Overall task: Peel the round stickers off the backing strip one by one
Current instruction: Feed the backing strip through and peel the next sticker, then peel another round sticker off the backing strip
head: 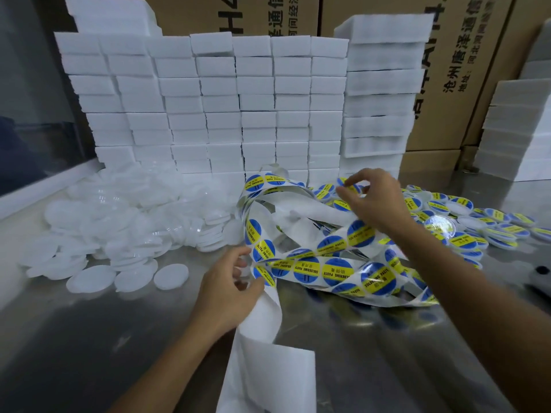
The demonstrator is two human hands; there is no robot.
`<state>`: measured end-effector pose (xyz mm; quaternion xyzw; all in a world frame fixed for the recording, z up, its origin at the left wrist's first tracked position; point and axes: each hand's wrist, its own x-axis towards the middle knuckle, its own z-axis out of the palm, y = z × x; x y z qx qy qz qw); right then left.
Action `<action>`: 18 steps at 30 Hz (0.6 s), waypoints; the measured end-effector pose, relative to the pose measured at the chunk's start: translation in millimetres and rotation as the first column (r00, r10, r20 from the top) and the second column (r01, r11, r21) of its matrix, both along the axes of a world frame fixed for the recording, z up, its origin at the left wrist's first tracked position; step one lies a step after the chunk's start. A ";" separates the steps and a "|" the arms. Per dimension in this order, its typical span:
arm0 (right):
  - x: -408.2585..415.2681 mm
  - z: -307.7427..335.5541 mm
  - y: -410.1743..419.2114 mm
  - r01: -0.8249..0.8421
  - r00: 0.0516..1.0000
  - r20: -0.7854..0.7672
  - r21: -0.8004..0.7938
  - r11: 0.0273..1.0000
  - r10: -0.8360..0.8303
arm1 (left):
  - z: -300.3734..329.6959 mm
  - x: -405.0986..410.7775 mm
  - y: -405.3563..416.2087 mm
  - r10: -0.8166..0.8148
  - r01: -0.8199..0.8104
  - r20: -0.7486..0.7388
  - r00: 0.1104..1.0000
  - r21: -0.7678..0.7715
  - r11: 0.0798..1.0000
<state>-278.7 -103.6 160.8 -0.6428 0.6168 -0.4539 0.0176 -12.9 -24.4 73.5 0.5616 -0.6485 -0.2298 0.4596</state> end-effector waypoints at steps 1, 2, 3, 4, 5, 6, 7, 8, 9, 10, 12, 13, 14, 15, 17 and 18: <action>-9.8 2.0 -12.4 0.049 0.997 -0.054 0.043 0.998 -0.046 | -0.4 0.0 -1.0 0.001 0.000 -0.022 1.000 0.008 1.000; -19.1 2.7 -23.3 0.089 0.991 -0.104 0.074 0.993 -0.081 | -1.2 0.1 -2.6 0.014 -0.014 -0.029 0.999 0.005 1.000; -27.4 2.1 -32.4 0.117 0.986 -0.131 0.094 0.989 -0.104 | -2.1 0.3 -4.2 0.027 -0.026 -0.025 0.999 0.003 1.000; -34.2 0.6 -39.4 0.139 0.983 -0.136 0.113 0.984 -0.123 | -2.6 0.2 -5.4 0.029 -0.029 -0.024 0.999 0.007 1.000; -39.9 -1.8 -45.1 0.162 0.980 -0.140 0.134 0.978 -0.143 | -2.8 0.1 -5.7 0.025 -0.024 -0.026 0.999 0.013 1.000; -44.5 -4.7 -49.9 0.189 0.974 -0.155 0.161 0.969 -0.165 | -3.5 -0.2 -6.1 0.019 -0.018 -0.026 0.999 0.014 1.000; -48.3 -7.8 -53.9 0.215 0.967 -0.176 0.200 0.956 -0.181 | -4.4 0.0 -6.3 0.017 -0.017 -0.019 1.000 0.004 1.000; -51.1 -10.7 -56.7 0.230 0.964 -0.189 0.250 0.941 -0.185 | -5.0 -0.2 -6.7 0.022 -0.023 -0.008 1.000 -0.014 1.000; -52.6 -13.6 -58.4 0.226 0.966 -0.190 0.302 0.926 -0.174 | -5.7 -0.3 -7.2 0.035 -0.035 0.000 0.999 -0.031 0.999; -52.9 -15.6 -58.9 0.212 0.971 -0.184 0.345 0.915 -0.155 | -6.3 -0.3 -7.9 0.049 -0.048 0.003 0.999 -0.048 0.998; -50.0 -16.0 -58.1 0.188 0.977 -0.171 0.381 0.905 -0.130 | -7.0 0.0 -9.7 0.077 -0.077 -0.003 0.997 -0.085 0.993; -47.4 -14.9 -56.5 0.180 0.979 -0.162 0.373 0.910 -0.127 | -6.7 0.3 -10.3 0.095 -0.095 -0.005 0.995 -0.098 0.991; -44.6 -13.0 -54.5 0.168 0.982 -0.138 0.348 0.922 -0.127 | -5.7 0.3 -10.4 0.111 -0.111 -0.004 0.994 -0.108 0.988; -41.4 -11.0 -51.8 0.151 0.987 -0.095 0.309 0.939 -0.128 | -4.3 0.2 -10.1 0.121 -0.121 -0.006 0.993 -0.114 0.986; -32.7 -6.6 -44.0 0.120 0.993 -0.005 0.214 0.969 -0.122 | -0.8 -0.6 -8.9 0.123 -0.127 -0.043 0.992 -0.100 0.987; -26.7 -4.8 -38.5 0.111 0.993 0.020 0.168 0.980 -0.116 | 0.7 -1.2 -8.4 0.117 -0.124 -0.084 0.990 -0.072 0.990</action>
